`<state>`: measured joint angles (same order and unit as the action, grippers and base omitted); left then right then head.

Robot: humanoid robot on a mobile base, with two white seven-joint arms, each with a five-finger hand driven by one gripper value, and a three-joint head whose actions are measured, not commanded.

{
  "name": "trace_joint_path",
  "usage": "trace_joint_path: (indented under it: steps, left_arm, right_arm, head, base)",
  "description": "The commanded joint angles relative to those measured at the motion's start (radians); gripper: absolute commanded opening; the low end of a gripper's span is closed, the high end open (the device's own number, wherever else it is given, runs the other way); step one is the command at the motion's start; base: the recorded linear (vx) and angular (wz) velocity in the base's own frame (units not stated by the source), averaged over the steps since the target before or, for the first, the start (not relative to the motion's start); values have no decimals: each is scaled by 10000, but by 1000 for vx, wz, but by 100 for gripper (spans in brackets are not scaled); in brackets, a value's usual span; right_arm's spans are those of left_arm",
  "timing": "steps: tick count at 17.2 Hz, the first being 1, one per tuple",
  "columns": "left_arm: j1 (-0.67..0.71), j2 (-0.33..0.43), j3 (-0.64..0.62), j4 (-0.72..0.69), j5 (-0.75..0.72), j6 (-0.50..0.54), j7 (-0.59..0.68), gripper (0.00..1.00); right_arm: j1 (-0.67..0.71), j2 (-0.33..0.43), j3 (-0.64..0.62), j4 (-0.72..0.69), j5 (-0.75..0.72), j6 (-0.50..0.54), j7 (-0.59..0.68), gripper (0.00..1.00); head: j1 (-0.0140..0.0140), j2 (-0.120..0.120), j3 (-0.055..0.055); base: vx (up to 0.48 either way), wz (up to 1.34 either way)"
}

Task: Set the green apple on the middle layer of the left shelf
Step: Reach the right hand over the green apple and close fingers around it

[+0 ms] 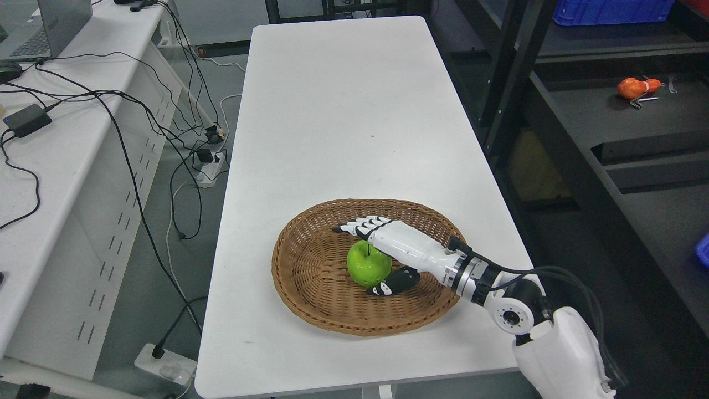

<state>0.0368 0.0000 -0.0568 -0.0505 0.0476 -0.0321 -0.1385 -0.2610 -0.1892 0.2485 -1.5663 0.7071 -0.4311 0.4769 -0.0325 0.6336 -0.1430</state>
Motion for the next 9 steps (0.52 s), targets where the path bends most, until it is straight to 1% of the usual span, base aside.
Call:
trace_joint_path:
  steps: [1,5,6,9]
  left_arm:
    - [0,174,0,-1,-1,76,-11,100]
    - [0,174,0,-1,-1,76,-11,100]
    - [0,174,0,14,-1,76,-11,100]
    - [0,174,0,-1,-1,76,-10,100]
  right_arm:
    - [-151,-87,598,737,169,-15,1,100]
    - [-151,-87,598,921,169,31,1,99]
    - [-151,-71,583,952,169,46,-14,96]
    - [-197,-41,461,967,154,77,-121,77]
  head:
    - [0,0,0]
    - [0,0,0]
    - [0,0,0]
    - [0,0,0]
  base:
    - [0,0]
    - [0,0]
    - [0,0]
    - [0,0]
